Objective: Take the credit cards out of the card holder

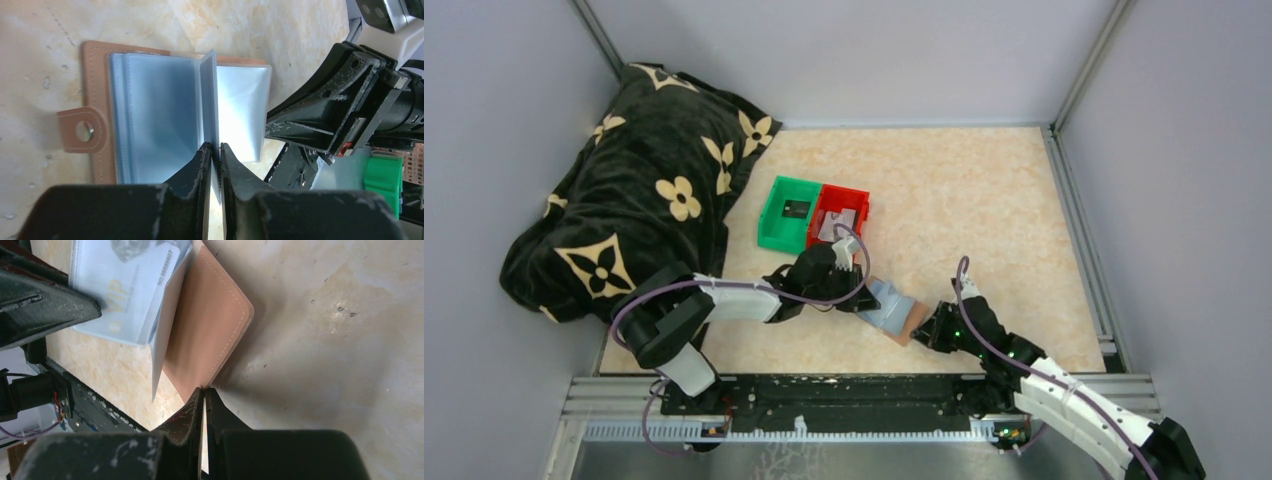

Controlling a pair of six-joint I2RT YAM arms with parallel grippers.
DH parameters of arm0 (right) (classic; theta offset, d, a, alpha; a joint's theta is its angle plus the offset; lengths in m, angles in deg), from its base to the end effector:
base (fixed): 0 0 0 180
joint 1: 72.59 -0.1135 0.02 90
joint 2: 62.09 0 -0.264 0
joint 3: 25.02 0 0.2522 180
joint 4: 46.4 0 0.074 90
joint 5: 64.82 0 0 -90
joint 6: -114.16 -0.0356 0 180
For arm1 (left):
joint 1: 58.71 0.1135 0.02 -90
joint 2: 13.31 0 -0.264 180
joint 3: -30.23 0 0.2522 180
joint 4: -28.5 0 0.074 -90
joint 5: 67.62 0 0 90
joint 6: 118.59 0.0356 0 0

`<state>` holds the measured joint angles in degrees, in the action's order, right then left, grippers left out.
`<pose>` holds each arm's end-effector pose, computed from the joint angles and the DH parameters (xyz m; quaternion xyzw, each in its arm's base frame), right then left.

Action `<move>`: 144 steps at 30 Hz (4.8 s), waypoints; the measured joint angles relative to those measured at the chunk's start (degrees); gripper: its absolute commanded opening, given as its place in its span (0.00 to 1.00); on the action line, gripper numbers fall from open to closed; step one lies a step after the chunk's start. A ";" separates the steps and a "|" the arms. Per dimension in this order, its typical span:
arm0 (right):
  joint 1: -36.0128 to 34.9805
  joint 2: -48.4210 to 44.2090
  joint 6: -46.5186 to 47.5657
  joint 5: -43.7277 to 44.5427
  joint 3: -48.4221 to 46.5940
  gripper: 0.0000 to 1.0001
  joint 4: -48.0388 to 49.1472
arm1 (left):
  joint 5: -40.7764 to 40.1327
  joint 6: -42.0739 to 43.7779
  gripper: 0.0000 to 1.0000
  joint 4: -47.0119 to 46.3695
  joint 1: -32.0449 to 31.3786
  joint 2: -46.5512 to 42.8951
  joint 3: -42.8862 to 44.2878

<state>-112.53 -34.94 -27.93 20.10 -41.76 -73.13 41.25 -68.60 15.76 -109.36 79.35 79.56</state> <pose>0.0903 0.0797 0.1223 0.0751 0.8917 0.3475 0.2803 0.1866 -0.2458 0.1494 0.1603 0.8456 -0.4477 0.2424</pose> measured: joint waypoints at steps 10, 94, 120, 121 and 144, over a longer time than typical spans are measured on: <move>0.00 1.70 1.07 1.62 -0.11 0.00 0.22 | -0.66 0.66 0.23 1.70 -3.26 0.04 2.05; -4.00 14.05 1.42 -0.15 -2.95 0.00 6.71 | -3.39 7.48 0.00 4.57 4.20 3.63 1.99; 6.82 21.46 13.22 -3.54 -12.15 0.25 4.70 | -0.48 6.12 0.20 6.82 4.22 -1.46 3.74; 7.06 22.29 13.38 -3.54 -12.15 0.25 5.16 | -0.17 6.10 0.17 6.71 4.22 -1.31 4.31; 9.64 28.06 15.52 -3.61 -12.92 0.32 10.88 | 3.13 4.61 0.03 1.55 4.13 7.10 3.56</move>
<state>-102.89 -6.87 -12.42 16.49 -54.68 -62.25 44.38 -63.99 17.31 -105.23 86.46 83.13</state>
